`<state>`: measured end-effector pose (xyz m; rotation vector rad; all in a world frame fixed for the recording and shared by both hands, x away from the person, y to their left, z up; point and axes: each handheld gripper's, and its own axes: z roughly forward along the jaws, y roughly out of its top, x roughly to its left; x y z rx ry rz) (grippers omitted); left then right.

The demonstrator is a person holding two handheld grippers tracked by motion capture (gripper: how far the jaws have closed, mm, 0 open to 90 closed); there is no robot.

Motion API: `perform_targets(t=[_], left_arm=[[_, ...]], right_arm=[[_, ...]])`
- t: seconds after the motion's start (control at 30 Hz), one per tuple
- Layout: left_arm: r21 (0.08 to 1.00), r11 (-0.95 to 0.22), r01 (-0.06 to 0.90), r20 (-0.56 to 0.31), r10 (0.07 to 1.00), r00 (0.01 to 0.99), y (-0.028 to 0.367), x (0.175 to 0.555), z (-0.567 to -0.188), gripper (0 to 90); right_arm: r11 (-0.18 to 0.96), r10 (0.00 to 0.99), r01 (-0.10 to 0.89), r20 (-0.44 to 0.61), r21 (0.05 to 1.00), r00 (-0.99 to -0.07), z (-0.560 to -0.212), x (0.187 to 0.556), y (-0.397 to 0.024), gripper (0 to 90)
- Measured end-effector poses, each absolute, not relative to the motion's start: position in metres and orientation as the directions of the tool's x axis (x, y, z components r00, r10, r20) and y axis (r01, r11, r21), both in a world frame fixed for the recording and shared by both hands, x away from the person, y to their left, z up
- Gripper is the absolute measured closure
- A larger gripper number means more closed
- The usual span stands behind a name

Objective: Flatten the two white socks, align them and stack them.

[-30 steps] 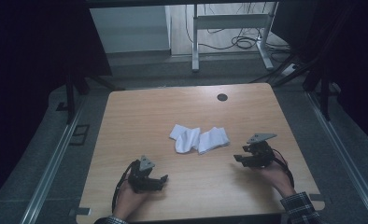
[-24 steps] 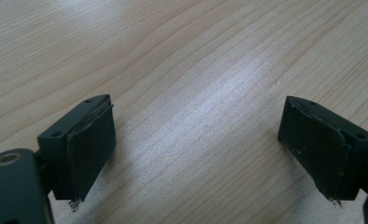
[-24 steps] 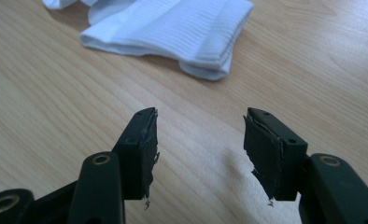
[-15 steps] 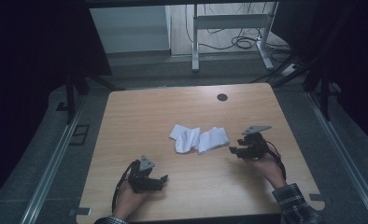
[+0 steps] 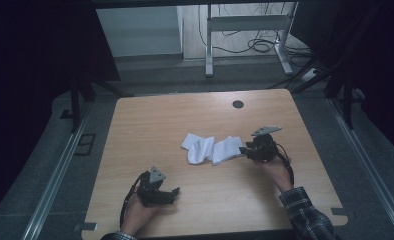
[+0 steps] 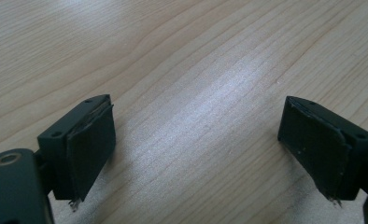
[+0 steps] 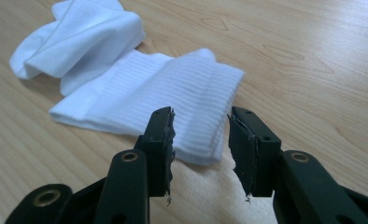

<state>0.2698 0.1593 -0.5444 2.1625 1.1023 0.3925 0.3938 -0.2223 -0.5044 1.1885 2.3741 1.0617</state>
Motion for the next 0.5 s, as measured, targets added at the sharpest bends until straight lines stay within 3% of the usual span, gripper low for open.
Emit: perform_targets(t=[0.13,0.23,0.3,0.33,0.37,0.4,0.5], left_arm=[[0.682,-0.418,0.599,-0.034,0.801,0.598,0.159,0.27,-0.544,11.1],[0.682,-0.418,0.6,-0.034,0.801,0.598,0.159,0.27,-0.544,11.0],[0.682,-0.418,0.599,-0.034,0.801,0.598,0.159,0.27,-0.544,11.1],[0.682,-0.418,0.599,-0.034,0.801,0.598,0.159,0.27,-0.544,11.1],[0.682,-0.419,0.599,-0.034,0.801,0.598,0.159,0.27,-0.544,11.1],[0.682,-0.419,0.599,-0.034,0.801,0.598,0.159,0.27,-0.544,11.1],[0.682,-0.419,0.6,-0.034,0.801,0.598,0.159,0.27,-0.544,11.1]], right_arm=[[0.388,0.787,0.583,0.072,0.714,-0.612,-0.51,0.401,-0.218,54.3],[0.392,0.793,0.59,0.067,0.706,-0.606,-0.515,0.404,-0.215,54.9],[0.392,0.794,0.601,0.074,0.697,-0.603,-0.518,0.407,-0.214,59.6],[0.391,0.797,0.609,0.078,0.69,-0.6,-0.521,0.407,-0.213,68.3],[0.391,0.797,0.609,0.078,0.69,-0.6,-0.521,0.407,-0.213,68.3],[0.403,0.788,0.598,0.071,0.692,-0.612,-0.521,0.405,-0.214,78.2],[0.416,0.777,0.583,0.06,0.698,-0.626,-0.517,0.403,-0.215,85.2]])
